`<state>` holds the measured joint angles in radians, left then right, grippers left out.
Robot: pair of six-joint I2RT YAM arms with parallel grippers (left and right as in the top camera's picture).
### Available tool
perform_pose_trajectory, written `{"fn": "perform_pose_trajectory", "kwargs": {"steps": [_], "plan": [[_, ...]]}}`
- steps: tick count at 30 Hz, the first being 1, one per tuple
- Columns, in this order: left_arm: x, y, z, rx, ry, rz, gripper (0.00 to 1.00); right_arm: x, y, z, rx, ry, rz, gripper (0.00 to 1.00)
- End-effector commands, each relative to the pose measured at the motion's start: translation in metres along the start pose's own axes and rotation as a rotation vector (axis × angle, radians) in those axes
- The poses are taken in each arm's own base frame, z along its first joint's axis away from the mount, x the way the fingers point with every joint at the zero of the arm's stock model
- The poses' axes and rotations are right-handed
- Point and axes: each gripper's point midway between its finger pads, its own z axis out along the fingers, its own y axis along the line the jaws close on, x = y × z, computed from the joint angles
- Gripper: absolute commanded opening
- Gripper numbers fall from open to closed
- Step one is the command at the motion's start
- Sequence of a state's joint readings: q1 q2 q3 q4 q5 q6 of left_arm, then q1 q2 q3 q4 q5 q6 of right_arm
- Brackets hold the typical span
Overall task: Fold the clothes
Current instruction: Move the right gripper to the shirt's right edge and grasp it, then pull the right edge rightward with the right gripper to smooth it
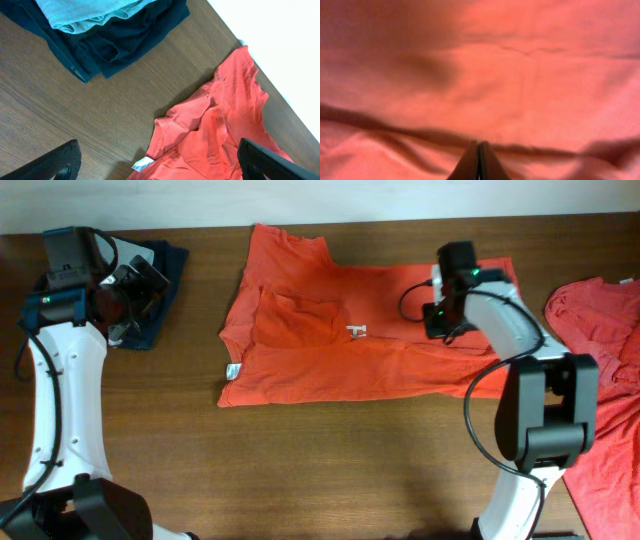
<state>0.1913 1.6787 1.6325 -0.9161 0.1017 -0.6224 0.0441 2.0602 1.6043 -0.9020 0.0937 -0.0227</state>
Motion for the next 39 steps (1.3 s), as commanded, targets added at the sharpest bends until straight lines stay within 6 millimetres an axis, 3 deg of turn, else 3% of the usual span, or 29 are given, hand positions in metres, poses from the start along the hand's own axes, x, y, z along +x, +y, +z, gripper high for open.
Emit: {"fn": "perform_pose_trajectory", "kwargs": {"steps": [1,5,10,20,23,33,36,39], "plan": [[-0.004,-0.002,0.002,0.007,0.000,-0.008,0.99,-0.003,-0.014,-0.020,0.015,0.011,0.027,0.04],[-0.004,-0.002,0.002,0.007,0.000,-0.008,0.99,0.029,-0.003,-0.025,-0.096,0.145,0.044,0.04],[-0.004,-0.002,0.002,0.007,0.000,-0.008,0.99,0.059,0.004,-0.011,-0.125,0.243,0.044,0.04],[-0.004,-0.002,0.002,0.007,0.000,-0.008,0.99,0.077,0.010,0.035,-0.126,0.212,0.044,0.04],[-0.004,-0.002,0.002,0.007,0.000,-0.008,0.99,0.068,0.009,0.040,-0.120,0.166,0.044,0.04],[-0.004,-0.002,0.002,0.007,0.000,-0.008,0.99,-0.010,-0.014,0.042,-0.012,-0.151,0.064,0.05],[-0.004,-0.002,0.002,0.007,0.000,-0.008,0.99,-0.032,-0.021,0.030,-0.006,-0.219,0.078,0.09],[-0.004,-0.002,0.002,0.007,0.000,-0.008,0.99,-0.047,-0.034,0.004,0.001,-0.236,0.098,0.09]]}}
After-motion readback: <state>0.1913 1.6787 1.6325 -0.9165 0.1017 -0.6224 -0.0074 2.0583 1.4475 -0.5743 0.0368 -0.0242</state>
